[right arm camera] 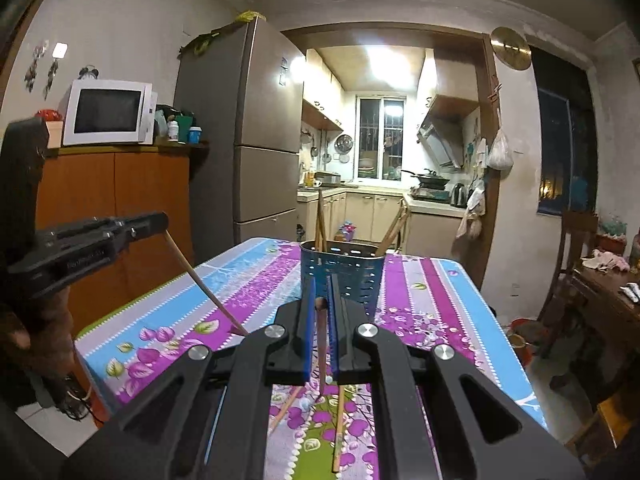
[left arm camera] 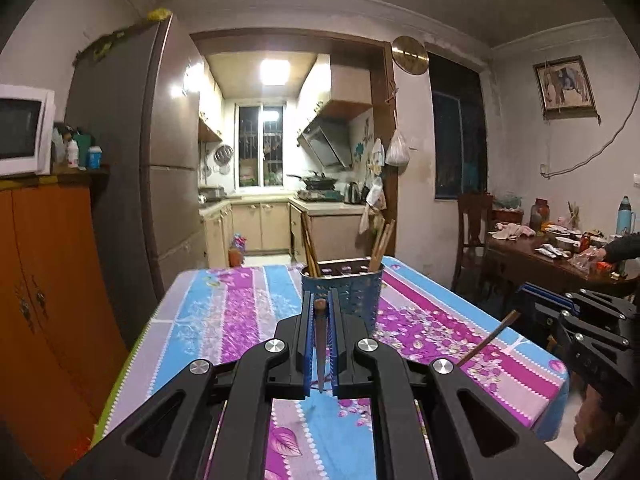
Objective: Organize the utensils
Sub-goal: 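Lift the right tool's chopstick toward the holder while the left carries its own, then lower the right tool's chopstick into the holder while the left lowers its own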
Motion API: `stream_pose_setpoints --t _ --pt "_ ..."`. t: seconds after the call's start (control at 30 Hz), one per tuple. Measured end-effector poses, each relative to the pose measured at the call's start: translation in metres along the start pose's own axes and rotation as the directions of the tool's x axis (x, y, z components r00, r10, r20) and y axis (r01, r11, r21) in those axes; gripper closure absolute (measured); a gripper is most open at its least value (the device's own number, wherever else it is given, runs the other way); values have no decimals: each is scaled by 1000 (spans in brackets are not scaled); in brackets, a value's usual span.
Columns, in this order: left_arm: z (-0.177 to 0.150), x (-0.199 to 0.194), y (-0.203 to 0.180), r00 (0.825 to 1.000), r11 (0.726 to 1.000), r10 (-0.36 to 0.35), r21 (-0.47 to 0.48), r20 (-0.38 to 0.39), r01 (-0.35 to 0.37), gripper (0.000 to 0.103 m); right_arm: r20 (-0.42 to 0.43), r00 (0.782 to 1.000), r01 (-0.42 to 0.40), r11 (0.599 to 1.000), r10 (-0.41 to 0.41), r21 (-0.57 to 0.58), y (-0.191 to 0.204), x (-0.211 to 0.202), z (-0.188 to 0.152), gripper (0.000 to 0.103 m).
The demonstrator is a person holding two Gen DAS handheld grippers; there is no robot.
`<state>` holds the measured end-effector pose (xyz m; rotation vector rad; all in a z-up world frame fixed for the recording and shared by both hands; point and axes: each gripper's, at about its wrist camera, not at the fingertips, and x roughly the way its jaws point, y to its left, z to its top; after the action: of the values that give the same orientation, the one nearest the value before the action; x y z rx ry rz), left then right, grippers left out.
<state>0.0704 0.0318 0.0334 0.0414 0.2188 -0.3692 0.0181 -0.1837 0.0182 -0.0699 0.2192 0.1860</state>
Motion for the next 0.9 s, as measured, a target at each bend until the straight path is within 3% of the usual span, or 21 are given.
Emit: stream_pose_setpoints --t 0.4,0.6,0.9 --pt "37 19 18 990 997 -64 -56 -125 57 95 -23 995 -93 996 94 10 -4 17 57 98" --pt "58 42 19 962 991 -132 -68 -238 119 95 -60 990 -131 991 131 3 -6 32 81 98" --pt "86 72 7 939 989 -146 -23 -311 146 95 -141 978 -152 988 154 27 -19 56 111 98"
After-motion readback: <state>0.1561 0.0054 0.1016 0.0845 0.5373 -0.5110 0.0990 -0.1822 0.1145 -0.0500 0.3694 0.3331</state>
